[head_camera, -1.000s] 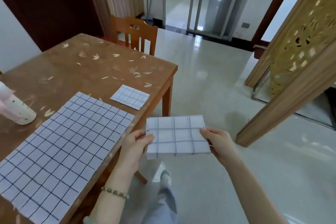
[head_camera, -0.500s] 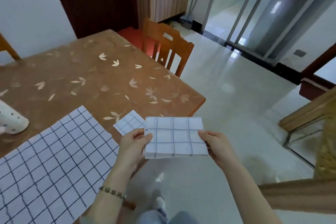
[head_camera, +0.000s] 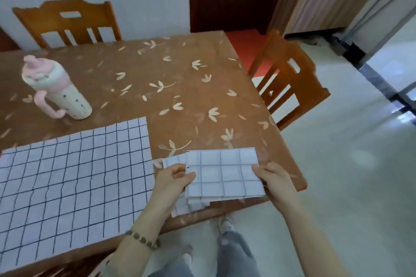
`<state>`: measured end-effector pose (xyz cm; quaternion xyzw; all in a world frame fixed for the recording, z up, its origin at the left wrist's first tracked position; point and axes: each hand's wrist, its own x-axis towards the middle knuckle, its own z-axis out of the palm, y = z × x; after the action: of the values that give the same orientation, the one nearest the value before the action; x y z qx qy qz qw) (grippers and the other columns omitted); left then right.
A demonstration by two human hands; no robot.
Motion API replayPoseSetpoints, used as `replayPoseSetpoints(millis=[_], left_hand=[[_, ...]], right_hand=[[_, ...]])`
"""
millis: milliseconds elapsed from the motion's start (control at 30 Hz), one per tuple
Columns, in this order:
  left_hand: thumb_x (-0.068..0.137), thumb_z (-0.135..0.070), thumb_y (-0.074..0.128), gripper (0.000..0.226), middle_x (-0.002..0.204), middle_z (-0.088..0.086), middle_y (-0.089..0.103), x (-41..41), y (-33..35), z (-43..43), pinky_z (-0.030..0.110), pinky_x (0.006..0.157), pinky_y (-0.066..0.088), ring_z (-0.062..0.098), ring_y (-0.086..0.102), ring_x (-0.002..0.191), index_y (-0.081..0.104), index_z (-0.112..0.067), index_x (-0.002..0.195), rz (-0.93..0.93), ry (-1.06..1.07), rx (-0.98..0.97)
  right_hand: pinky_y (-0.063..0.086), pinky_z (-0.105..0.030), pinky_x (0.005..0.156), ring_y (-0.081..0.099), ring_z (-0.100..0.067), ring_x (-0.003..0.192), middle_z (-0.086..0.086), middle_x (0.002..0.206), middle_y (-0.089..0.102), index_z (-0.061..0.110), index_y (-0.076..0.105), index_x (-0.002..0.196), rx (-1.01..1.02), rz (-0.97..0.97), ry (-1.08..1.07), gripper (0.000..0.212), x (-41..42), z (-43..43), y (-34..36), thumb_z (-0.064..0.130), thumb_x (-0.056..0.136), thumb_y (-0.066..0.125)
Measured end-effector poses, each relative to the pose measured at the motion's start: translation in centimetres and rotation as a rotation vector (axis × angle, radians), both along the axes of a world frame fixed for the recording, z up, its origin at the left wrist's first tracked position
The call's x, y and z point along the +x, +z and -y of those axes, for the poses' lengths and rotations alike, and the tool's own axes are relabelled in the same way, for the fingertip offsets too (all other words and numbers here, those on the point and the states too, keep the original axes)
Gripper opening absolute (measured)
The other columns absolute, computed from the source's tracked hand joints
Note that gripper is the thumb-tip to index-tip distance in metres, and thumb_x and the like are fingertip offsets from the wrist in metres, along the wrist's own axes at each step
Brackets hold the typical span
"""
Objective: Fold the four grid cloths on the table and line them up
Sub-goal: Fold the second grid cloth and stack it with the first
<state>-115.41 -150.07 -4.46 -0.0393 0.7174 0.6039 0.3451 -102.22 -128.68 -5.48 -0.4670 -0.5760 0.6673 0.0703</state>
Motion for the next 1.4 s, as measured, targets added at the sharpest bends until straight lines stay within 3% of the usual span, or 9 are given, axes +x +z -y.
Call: replayPoseSetpoints(millis=[67,200,300,433,667,900,1200,1300,1400], left_hand=[[0.083,-0.003,0.070,0.011,0.091,0.011,0.073,0.6,-0.7,-1.2,0.032,0.078,0.054,0.024,0.068,0.088,0.068,-0.013,0.088,0.018,0.095,-0.019],[0.081,0.001,0.071,0.011,0.077,0.010,0.070,3.0,-2.0,-3.4,0.029,0.066,0.057,0.023,0.068,0.075,0.064,-0.006,0.076,0.118,0.248,-0.034],[0.081,0.005,0.069,0.032,0.070,0.012,0.055,4.9,-3.0,-5.0,0.030,0.066,0.052,0.025,0.062,0.075,0.048,-0.009,0.062,0.261,0.375,-0.021],[0.080,0.005,0.071,0.033,0.079,0.016,0.055,7.3,-5.0,-6.7,0.036,0.081,0.057,0.028,0.063,0.083,0.046,-0.008,0.062,0.401,0.562,0.044],[0.080,0.003,0.072,0.025,0.072,0.014,0.059,10.8,-8.9,-10.1,0.026,0.065,0.055,0.022,0.064,0.072,0.052,-0.006,0.067,0.564,0.833,0.166],[0.081,0.004,0.070,0.020,0.067,0.015,0.055,10.7,-10.7,-11.5,0.030,0.061,0.050,0.020,0.054,0.057,0.055,-0.002,0.070,0.656,0.858,0.075],[0.083,-0.018,0.075,0.027,0.083,0.016,0.066,9.9,-10.0,-11.2,0.039,0.086,0.056,0.021,0.062,0.068,0.063,0.006,0.085,0.715,0.702,-0.067],[0.078,-0.046,0.074,0.046,0.071,0.007,0.074,10.2,-8.4,-10.9,0.036,0.074,0.061,0.018,0.072,0.067,0.072,0.000,0.081,0.587,0.504,-0.281],[0.092,-0.045,0.055,0.042,0.071,0.002,0.071,10.6,-7.6,-10.6,0.022,0.073,0.057,0.013,0.067,0.069,0.069,-0.009,0.077,0.063,0.251,-0.438]], right_hand=[[0.051,-0.045,0.091,0.063,-0.029,0.102,-0.014,0.110,0.067,0.009,0.074,0.076,0.016,0.017,0.128,0.012,-1.8,-2.7,-0.8,0.020,0.080,0.072],[0.046,-0.035,0.072,0.061,-0.020,0.076,-0.019,0.088,0.071,0.000,0.070,0.082,0.159,0.059,0.398,0.020,-5.9,-7.2,-1.3,0.020,0.084,0.068],[0.040,-0.029,0.068,0.056,-0.015,0.072,-0.003,0.074,0.065,0.011,0.070,0.072,0.254,0.069,0.621,0.017,-9.4,-8.9,-1.8,0.022,0.084,0.067],[0.036,-0.021,0.057,0.050,-0.010,0.064,0.000,0.068,0.060,0.011,0.069,0.070,0.322,0.039,0.839,0.014,-13.7,-9.0,-3.1,0.018,0.082,0.070],[0.041,-0.025,0.064,0.053,-0.011,0.067,-0.002,0.073,0.063,0.007,0.072,0.079,0.440,0.085,1.104,0.013,-18.1,-7.5,-7.7,0.017,0.074,0.078],[0.035,-0.020,0.054,0.050,-0.009,0.059,0.003,0.062,0.059,0.008,0.070,0.073,0.552,0.131,1.246,0.008,-18.6,-6.8,-10.4,0.014,0.075,0.076],[0.042,-0.030,0.068,0.054,-0.015,0.073,0.008,0.070,0.056,0.017,0.069,0.080,0.719,0.081,1.301,0.008,-19.0,-6.0,-11.3,0.018,0.075,0.074],[0.042,-0.035,0.091,0.052,-0.019,0.102,-0.001,0.106,0.056,0.013,0.062,0.115,0.833,0.004,1.212,0.034,-18.1,-6.1,-10.9,0.023,0.083,0.067],[0.035,-0.042,0.097,0.049,-0.033,0.112,-0.013,0.123,0.056,0.007,0.057,0.124,1.051,-0.163,1.101,0.037,-16.0,-6.0,-10.1,0.015,0.088,0.060]])
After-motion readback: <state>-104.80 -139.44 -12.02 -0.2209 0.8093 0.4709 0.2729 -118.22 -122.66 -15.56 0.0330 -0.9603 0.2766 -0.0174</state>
